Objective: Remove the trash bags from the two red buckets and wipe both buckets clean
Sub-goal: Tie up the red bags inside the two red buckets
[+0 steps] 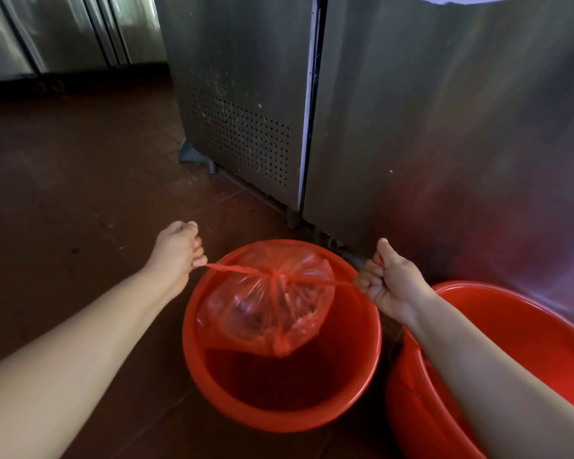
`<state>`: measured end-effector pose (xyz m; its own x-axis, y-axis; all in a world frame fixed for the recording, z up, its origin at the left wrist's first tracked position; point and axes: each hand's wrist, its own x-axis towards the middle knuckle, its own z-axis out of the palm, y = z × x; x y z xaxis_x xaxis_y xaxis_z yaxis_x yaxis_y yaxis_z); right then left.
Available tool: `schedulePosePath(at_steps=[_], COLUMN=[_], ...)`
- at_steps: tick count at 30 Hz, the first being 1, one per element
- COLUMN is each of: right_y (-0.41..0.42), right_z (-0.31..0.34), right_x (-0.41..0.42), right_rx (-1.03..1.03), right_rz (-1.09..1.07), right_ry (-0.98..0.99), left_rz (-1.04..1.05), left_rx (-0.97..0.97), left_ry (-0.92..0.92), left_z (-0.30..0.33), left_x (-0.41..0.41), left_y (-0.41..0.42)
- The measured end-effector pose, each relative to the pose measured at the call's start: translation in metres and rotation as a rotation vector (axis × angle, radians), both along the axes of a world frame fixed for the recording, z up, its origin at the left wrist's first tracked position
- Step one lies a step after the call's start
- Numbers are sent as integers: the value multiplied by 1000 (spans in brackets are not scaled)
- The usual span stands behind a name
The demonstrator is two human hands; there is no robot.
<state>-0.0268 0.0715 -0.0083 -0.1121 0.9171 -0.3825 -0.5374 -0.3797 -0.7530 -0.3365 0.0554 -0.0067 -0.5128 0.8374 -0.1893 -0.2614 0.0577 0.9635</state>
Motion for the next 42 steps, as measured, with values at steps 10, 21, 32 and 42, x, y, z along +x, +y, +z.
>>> schedulePosePath(at_steps=[10, 21, 32, 42], right_y=[-3, -18, -35, -48], right_z=[-18, -32, -40, -40], right_x=[13, 14, -1, 10], right_rx=[166, 415, 335, 467], right_rz=[149, 360, 399, 283], right_ry=[-289, -1421, -1574, -1323], left_rz=[-274, -483, -659, -687], left_rx=[-72, -201, -400, -197], left_ry=[170, 1078, 178, 305], left_z=[-21, -38, -51, -59], left_x=[-7, 16, 74, 172], left_y=[-19, -34, -45, -50])
